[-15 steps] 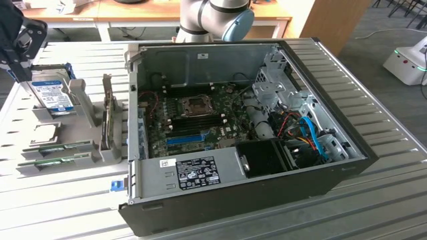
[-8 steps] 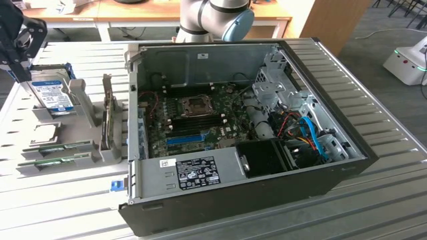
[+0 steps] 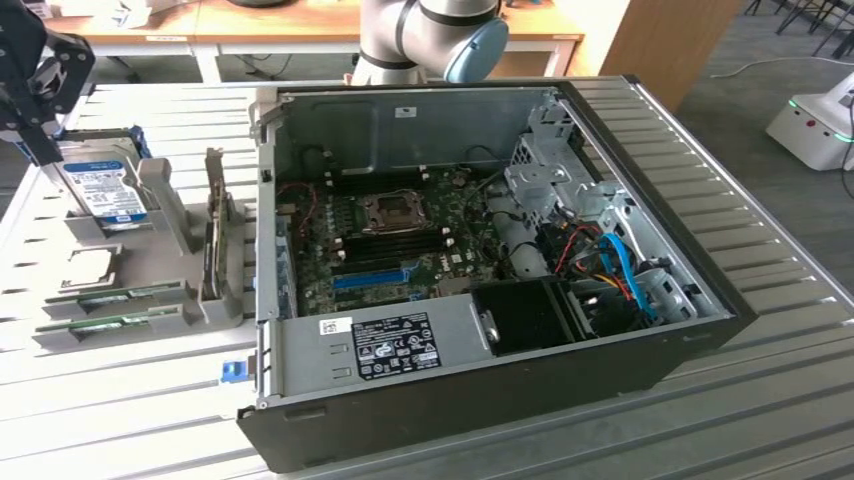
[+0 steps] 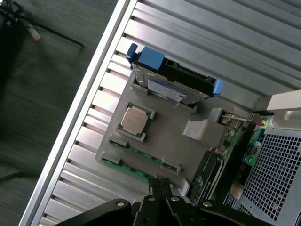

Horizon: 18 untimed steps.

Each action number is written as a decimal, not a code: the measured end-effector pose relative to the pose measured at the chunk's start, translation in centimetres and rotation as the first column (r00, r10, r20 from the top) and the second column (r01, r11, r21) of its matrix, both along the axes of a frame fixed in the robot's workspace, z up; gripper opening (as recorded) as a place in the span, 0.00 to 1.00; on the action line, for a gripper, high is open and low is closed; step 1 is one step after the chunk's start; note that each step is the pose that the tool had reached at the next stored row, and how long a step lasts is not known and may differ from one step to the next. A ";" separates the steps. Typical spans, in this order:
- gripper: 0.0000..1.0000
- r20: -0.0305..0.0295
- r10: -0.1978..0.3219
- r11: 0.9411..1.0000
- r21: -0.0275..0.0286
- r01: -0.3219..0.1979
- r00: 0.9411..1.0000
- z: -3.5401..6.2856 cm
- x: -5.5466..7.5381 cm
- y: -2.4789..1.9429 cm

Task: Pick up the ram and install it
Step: 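Pick up the ram and move it above insertion slot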

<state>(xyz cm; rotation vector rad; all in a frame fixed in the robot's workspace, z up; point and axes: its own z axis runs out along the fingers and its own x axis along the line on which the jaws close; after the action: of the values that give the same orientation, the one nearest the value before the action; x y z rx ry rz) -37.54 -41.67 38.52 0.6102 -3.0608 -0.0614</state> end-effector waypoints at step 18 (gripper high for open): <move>0.10 0.000 0.252 0.968 0.000 -0.252 0.968 -0.03 0.0 0.00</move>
<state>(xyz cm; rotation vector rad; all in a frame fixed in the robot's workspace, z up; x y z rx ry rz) -37.54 -41.67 38.49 0.9921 -2.9542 -0.0568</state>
